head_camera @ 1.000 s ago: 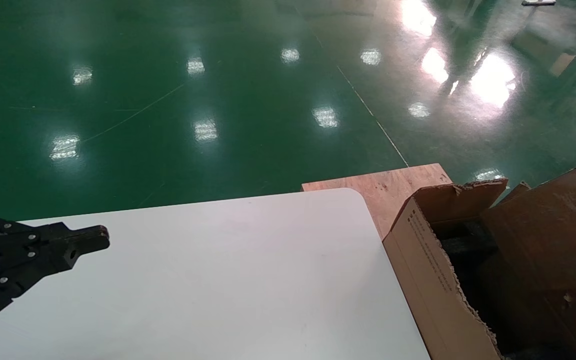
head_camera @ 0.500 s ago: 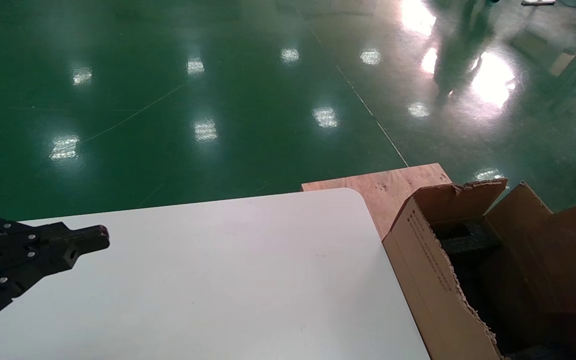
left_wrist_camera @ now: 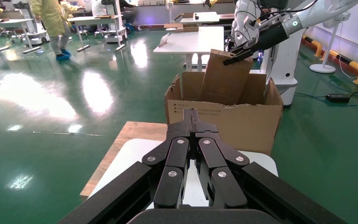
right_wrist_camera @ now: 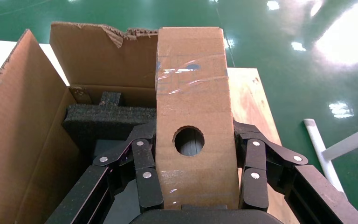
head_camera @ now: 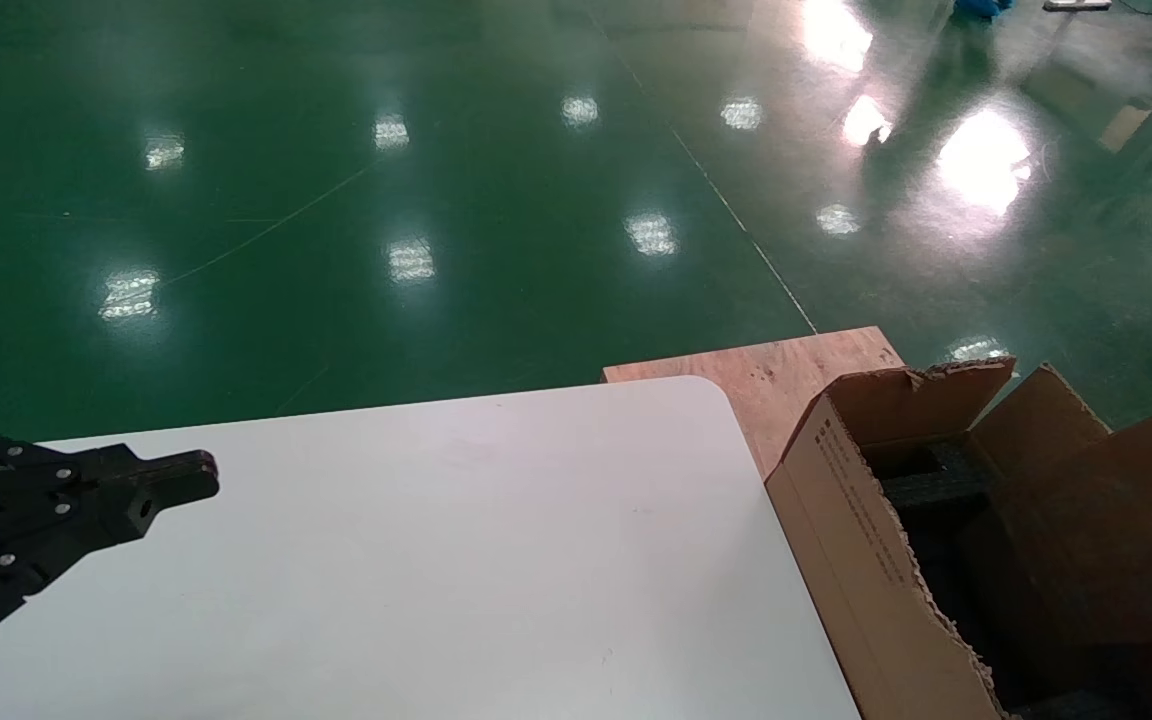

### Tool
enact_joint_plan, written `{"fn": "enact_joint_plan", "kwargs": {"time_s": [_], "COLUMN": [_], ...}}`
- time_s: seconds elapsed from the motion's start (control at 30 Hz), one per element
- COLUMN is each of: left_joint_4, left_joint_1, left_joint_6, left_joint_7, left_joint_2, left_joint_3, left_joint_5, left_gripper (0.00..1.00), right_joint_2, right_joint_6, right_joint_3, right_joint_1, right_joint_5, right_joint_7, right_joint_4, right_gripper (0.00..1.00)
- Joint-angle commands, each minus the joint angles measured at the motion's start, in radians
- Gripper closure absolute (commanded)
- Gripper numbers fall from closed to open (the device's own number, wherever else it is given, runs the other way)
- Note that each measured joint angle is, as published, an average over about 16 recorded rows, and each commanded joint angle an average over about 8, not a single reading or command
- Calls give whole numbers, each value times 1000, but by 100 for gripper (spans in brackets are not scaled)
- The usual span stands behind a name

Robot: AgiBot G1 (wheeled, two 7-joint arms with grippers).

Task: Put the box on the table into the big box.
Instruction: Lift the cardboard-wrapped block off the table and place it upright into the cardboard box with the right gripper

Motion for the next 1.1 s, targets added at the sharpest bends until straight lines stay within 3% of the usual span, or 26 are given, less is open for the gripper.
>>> {"fn": "enact_joint_plan", "kwargs": {"time_s": [0.03, 1.1], "left_joint_4": [0, 0], "left_joint_1": [0, 0], "left_joint_6": [0, 0], "left_joint_7": [0, 0], "left_joint_2": [0, 0], "left_joint_3": [0, 0], "left_joint_5": [0, 0], "left_gripper": [100, 100], "right_joint_2": [-10, -67], "right_joint_6": [-4, -18], "right_joint_3": [-25, -439], "right_joint_1": [14, 370], "right_joint_5": [5, 55], "right_joint_7": [1, 10], "right_joint_4": [-16, -150], "right_gripper": [100, 100]}}
